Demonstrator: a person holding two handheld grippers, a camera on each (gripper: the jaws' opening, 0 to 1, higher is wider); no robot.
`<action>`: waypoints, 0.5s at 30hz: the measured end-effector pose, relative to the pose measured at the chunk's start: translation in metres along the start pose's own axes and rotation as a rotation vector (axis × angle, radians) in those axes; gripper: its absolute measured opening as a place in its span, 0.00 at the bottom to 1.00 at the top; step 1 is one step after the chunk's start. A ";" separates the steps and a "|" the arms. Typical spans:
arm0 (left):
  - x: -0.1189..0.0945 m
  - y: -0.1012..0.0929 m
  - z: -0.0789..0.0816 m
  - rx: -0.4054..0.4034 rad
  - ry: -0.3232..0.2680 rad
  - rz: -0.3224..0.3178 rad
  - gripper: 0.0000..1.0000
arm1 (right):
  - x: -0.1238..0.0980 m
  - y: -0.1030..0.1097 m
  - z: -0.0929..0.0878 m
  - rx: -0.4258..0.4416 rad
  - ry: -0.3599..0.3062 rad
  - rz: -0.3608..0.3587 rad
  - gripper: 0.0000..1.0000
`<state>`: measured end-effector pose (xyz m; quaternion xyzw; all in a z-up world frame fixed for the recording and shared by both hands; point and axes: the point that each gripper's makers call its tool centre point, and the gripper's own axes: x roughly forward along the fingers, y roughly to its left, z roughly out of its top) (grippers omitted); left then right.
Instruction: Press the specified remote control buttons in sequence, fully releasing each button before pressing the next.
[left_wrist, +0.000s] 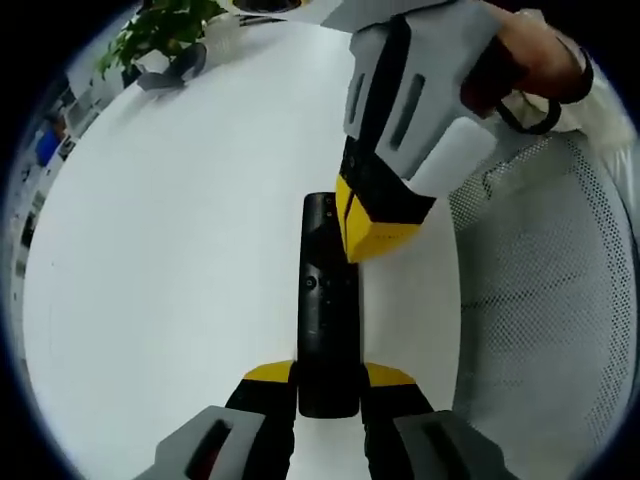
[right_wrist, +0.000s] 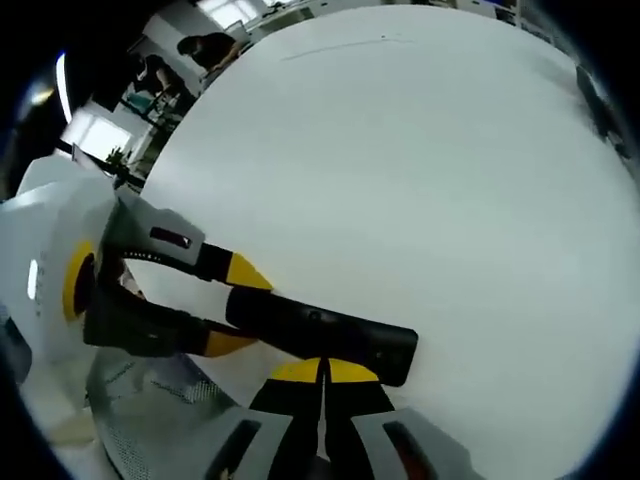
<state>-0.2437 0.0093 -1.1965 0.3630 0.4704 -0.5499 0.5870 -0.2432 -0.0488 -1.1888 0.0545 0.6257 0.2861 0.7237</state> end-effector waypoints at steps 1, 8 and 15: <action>0.000 0.000 0.000 0.001 0.001 0.000 0.23 | 0.000 0.000 0.000 0.001 0.000 0.001 0.00; 0.000 -0.001 -0.001 0.004 -0.003 -0.003 0.23 | 0.000 0.001 -0.002 -0.009 0.018 -0.015 0.00; 0.000 -0.002 -0.001 0.028 0.012 0.017 0.23 | 0.002 0.002 -0.004 -0.006 0.033 -0.032 0.00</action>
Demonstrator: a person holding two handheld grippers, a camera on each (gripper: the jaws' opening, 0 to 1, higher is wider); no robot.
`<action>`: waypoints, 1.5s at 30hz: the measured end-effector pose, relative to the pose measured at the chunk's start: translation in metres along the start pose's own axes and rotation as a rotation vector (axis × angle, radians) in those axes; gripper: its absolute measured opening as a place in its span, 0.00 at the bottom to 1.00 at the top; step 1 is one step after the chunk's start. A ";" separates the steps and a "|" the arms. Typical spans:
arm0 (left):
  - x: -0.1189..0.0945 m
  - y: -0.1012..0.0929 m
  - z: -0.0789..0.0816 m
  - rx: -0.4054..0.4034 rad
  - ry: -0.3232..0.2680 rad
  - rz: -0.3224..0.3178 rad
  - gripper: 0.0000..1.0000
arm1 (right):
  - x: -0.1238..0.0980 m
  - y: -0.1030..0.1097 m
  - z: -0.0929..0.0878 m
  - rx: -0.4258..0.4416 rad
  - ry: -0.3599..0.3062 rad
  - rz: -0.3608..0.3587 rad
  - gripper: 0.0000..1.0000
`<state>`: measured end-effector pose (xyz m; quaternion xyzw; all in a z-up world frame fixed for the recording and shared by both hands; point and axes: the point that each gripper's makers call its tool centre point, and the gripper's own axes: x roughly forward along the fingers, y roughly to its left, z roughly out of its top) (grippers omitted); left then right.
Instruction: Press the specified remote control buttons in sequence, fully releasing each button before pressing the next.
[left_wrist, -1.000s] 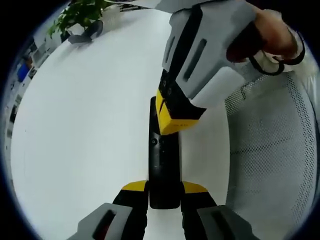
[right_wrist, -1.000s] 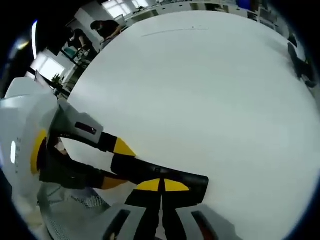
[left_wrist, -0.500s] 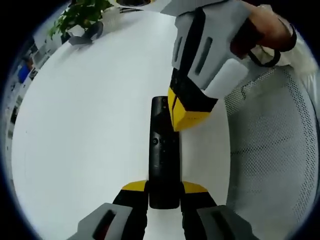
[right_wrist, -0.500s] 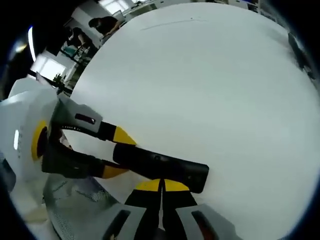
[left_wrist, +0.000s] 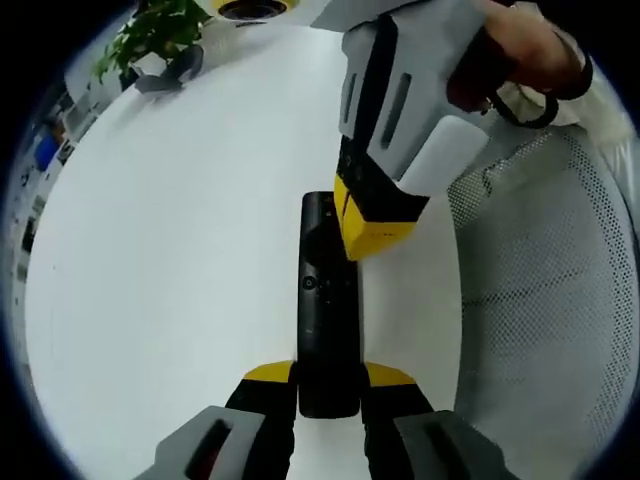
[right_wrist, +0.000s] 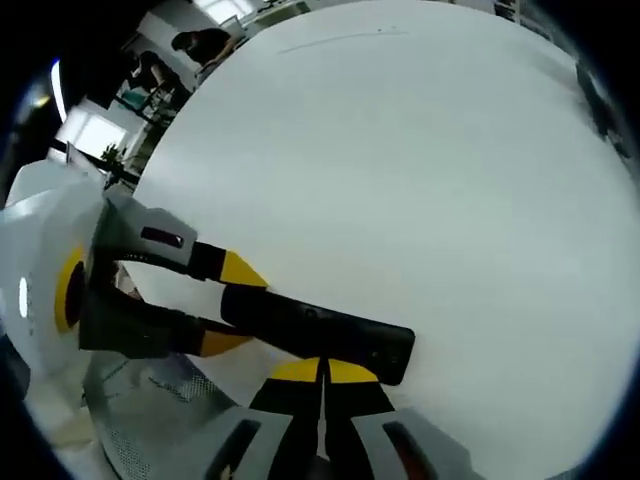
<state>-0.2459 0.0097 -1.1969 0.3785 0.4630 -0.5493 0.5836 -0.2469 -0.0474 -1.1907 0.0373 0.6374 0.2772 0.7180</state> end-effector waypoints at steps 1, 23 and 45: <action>0.000 0.000 0.000 0.008 0.005 0.005 0.23 | 0.000 0.000 0.000 0.007 -0.003 0.004 0.00; 0.000 0.001 -0.001 0.012 0.004 0.047 0.23 | -0.006 -0.006 0.006 0.106 -0.063 0.065 0.00; 0.000 0.001 -0.001 -0.001 -0.067 0.053 0.23 | -0.001 -0.004 0.016 0.062 -0.090 0.043 0.00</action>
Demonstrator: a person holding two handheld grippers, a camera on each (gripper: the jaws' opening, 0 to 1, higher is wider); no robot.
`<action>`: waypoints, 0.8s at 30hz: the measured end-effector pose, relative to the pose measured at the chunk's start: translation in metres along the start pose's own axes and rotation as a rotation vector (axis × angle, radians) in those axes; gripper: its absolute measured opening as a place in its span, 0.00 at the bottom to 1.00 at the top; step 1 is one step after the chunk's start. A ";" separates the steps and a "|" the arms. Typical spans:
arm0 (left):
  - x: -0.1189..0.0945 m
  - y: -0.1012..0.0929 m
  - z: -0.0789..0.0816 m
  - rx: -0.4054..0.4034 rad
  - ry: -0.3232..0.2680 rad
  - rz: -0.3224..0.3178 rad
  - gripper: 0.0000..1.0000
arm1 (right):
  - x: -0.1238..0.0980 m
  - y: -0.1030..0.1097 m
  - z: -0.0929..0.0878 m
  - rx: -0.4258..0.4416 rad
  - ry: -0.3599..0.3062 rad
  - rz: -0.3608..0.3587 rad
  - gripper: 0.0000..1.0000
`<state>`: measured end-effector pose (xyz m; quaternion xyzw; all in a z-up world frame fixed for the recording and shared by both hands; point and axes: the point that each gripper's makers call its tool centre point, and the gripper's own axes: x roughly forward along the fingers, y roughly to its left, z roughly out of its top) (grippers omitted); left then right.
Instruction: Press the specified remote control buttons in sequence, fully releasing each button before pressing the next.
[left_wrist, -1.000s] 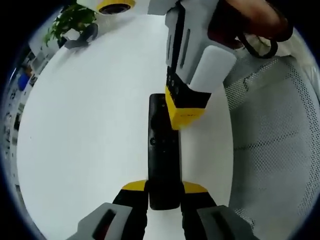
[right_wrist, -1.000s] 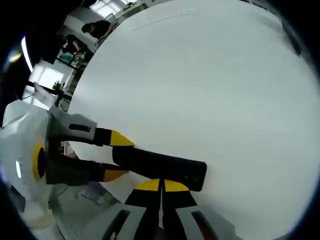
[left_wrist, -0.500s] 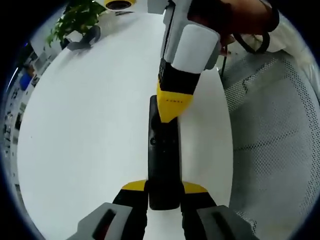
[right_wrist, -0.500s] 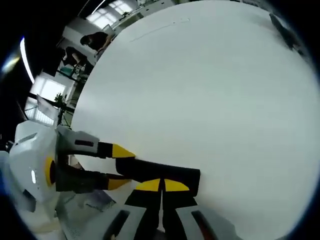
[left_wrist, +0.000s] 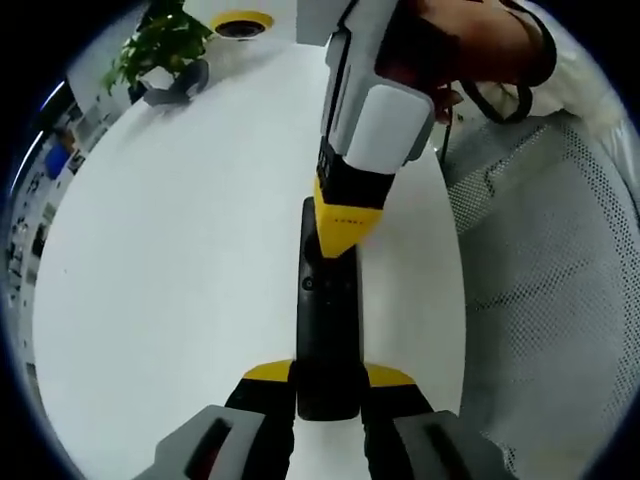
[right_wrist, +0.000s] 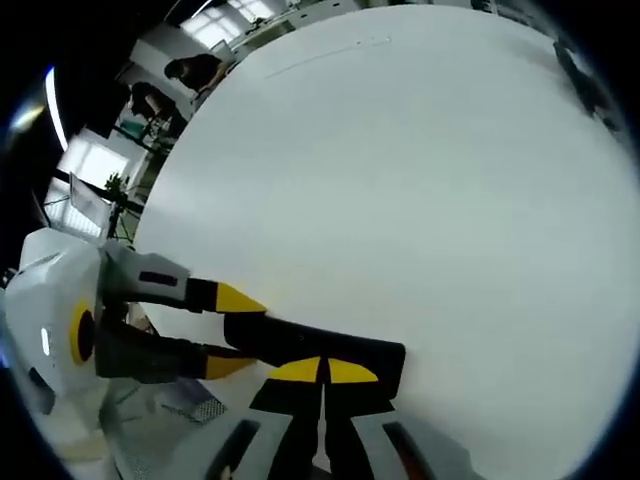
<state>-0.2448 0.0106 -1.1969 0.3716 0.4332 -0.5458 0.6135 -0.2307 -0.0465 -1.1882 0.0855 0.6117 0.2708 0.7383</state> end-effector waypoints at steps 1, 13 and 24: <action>0.000 0.000 0.000 -0.002 -0.002 -0.001 0.23 | 0.000 0.000 0.000 0.004 -0.004 0.001 0.00; -0.001 0.000 0.001 -0.010 -0.053 -0.003 0.23 | 0.001 -0.001 0.003 -0.004 -0.002 -0.016 0.00; -0.001 -0.001 0.001 -0.025 -0.050 0.004 0.23 | -0.002 0.011 0.013 -0.003 -0.079 0.032 0.00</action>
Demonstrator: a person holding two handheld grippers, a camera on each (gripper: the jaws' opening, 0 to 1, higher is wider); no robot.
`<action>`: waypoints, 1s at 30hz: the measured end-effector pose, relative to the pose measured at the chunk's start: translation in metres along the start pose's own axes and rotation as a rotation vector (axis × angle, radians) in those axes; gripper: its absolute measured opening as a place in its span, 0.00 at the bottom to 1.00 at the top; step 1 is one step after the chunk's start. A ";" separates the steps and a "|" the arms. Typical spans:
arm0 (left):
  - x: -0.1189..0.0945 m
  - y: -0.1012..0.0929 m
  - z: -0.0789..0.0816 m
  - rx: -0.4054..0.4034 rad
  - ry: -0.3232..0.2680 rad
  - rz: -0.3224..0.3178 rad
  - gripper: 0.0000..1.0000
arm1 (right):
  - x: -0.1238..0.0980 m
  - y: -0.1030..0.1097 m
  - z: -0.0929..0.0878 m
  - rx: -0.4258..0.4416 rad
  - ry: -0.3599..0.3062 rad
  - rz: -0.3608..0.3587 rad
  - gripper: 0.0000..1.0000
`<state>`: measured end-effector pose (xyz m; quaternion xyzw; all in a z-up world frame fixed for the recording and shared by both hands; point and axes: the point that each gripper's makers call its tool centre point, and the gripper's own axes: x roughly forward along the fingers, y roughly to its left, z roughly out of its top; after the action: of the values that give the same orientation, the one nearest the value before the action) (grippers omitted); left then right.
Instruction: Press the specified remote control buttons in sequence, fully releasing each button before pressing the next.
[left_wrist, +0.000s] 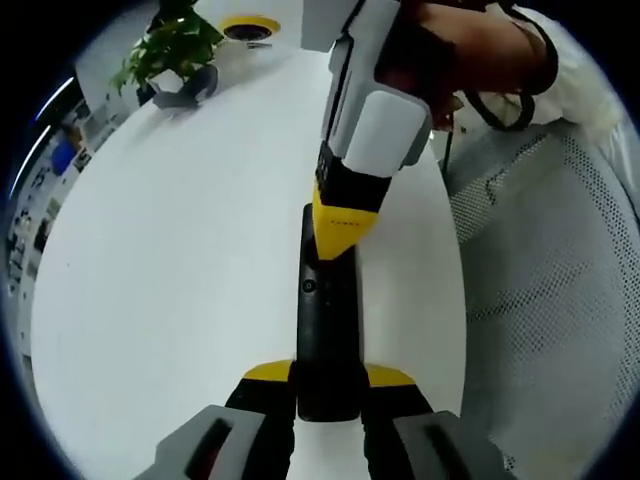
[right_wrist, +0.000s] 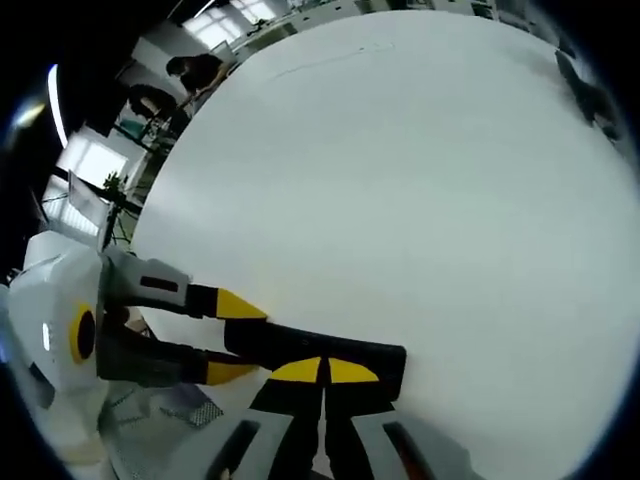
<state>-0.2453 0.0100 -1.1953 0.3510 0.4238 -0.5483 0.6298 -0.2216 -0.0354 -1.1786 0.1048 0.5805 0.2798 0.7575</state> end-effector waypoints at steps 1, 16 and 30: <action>0.000 0.000 0.000 -0.001 0.002 0.000 0.23 | 0.000 0.003 0.003 -0.001 -0.018 0.020 0.00; 0.000 0.002 0.000 -0.014 -0.014 -0.001 0.23 | 0.012 0.006 0.005 -0.039 0.021 0.018 0.00; 0.000 0.002 0.002 -0.040 -0.023 0.012 0.22 | 0.017 0.006 0.005 -0.147 0.053 -0.077 0.00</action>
<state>-0.2428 0.0088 -1.1948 0.3344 0.4253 -0.5398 0.6449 -0.2158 -0.0201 -1.1878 0.0189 0.5819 0.2949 0.7577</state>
